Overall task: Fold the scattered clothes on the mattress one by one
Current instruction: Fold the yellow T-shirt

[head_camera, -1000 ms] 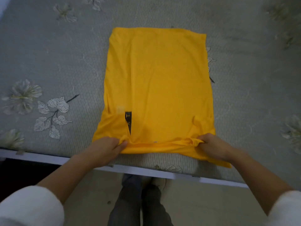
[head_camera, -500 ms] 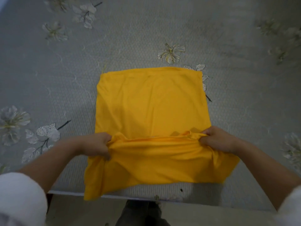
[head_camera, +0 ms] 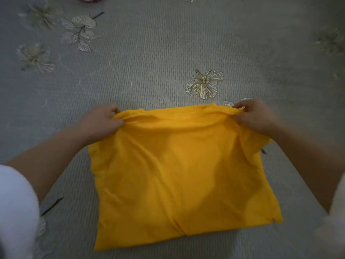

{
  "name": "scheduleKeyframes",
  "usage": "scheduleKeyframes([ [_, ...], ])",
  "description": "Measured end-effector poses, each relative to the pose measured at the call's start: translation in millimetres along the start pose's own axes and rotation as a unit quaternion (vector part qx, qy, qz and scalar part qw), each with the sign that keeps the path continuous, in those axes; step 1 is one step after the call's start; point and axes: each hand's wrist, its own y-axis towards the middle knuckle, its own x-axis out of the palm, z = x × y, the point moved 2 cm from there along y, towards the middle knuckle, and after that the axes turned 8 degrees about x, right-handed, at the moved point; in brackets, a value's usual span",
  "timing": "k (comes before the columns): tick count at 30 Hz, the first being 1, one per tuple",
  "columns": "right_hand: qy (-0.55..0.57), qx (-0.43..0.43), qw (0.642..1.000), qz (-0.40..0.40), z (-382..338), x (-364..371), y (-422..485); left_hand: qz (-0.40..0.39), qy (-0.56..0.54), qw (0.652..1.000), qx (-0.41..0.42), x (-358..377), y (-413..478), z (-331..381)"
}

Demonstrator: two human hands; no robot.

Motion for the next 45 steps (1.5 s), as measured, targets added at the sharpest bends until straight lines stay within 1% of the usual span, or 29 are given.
scheduleKeyframes([
  [2, 0.06, -0.011, 0.994, 0.087, 4.8, 7.9, -0.8, 0.095, -0.003, 0.995, -0.039, 10.6, 1.4, -10.4],
  [4, 0.105, -0.02, 0.982, 0.153, 21.2, 18.3, -12.7, 0.162, -0.028, 0.985, -0.053, 28.4, -12.5, -20.1],
  [5, 0.121, -0.014, 0.979, 0.166, 31.4, 24.0, -22.0, 0.191, -0.034, 0.979, -0.054, 39.1, -24.5, -22.6],
  [7, 0.136, 0.026, 0.977, 0.16, 51.6, 35.7, -43.9, 0.229, -0.055, 0.969, -0.079, 63.6, -53.7, -25.5],
  [9, 0.124, 0.065, 0.979, 0.147, 69.0, 47.6, -62.7, 0.232, -0.079, 0.96, -0.135, 91.7, -84.2, -25.2],
  [11, 0.087, 0.083, 0.981, 0.151, 80.3, 55.4, -70.3, 0.223, -0.073, 0.957, -0.169, 116.3, -107.9, -21.4],
  [13, 0.104, 0.096, 0.981, 0.13, 83.4, 53.1, -60.9, 0.204, -0.049, 0.962, -0.175, 132.3, -120.5, -19.0],
  [15, 0.164, 0.111, 0.974, 0.107, 81.7, 45.8, -44.3, 0.189, -0.015, 0.969, -0.156, 139.8, -125.5, -20.9],
  [17, 0.217, 0.14, 0.955, 0.148, 84.1, 33.9, -31.6, 0.189, 0.02, 0.972, -0.14, 143.2, -130.0, -24.5],
  [19, 0.231, 0.162, 0.941, 0.185, 92.2, 28.8, -34.0, 0.195, 0.028, 0.969, -0.15, 143.5, -137.2, -27.0],
  [20, 0.221, 0.161, 0.945, 0.18, 96.4, 31.6, -42.8, 0.2, 0.024, 0.966, -0.161, 143.5, -142.6, -27.5],
  [24, 0.189, 0.15, 0.963, 0.12, 128.1, 60.9, -109.6, 0.232, -0.032, 0.948, -0.216, 147.9, -178.4, -19.7],
  [27, 0.184, 0.155, 0.967, 0.084, 154.0, 78.0, -150.7, 0.244, -0.131, 0.921, -0.273, 158.8, -210.5, -5.4],
  [30, 0.2, 0.131, 0.971, 0.023, 165.6, 80.6, -159.4, 0.245, -0.199, 0.901, -0.298, 169.7, -230.9, 0.9],
  [31, 0.22, 0.144, 0.965, 0.004, 166.9, 78.4, -157.8, 0.245, -0.217, 0.894, -0.305, 172.2, -234.6, 0.6],
  [33, 0.287, 0.187, 0.939, -0.024, 172.5, 70.9, -152.3, 0.266, -0.267, 0.87, -0.317, 172.2, -238.0, -1.9],
  [35, 0.348, 0.222, 0.909, -0.052, 183.1, 63.4, -150.0, 0.311, -0.316, 0.828, -0.343, 169.3, -242.2, -6.8],
  [36, 0.354, 0.228, 0.905, -0.063, 188.5, 60.5, -150.8, 0.333, -0.338, 0.804, -0.359, 168.6, -246.0, -9.5],
  [37, 0.343, 0.232, 0.907, -0.075, 193.8, 57.9, -152.9, 0.348, -0.349, 0.788, -0.369, 168.5, -251.0, -11.6],
  [38, 0.324, 0.236, 0.912, -0.089, 199.7, 57.3, -155.5, 0.352, -0.349, 0.782, -0.377, 170.3, -256.2, -13.6],
  [41, 0.277, 0.249, 0.918, -0.134, 207.4, 59.0, -165.8, 0.341, -0.313, 0.798, -0.385, 175.5, -268.7, -13.7],
  [43, 0.296, 0.258, 0.908, -0.145, 204.1, 57.5, -169.3, 0.352, -0.257, 0.816, -0.381, 175.6, -270.3, -9.9],
  [44, 0.318, 0.263, 0.899, -0.149, 200.6, 55.9, -170.1, 0.353, -0.209, 0.835, -0.367, 175.1, -268.4, -6.5],
  [45, 0.345, 0.27, 0.886, -0.153, 196.8, 54.5, -170.3, 0.348, -0.152, 0.861, -0.339, 175.1, -264.6, -1.1],
])
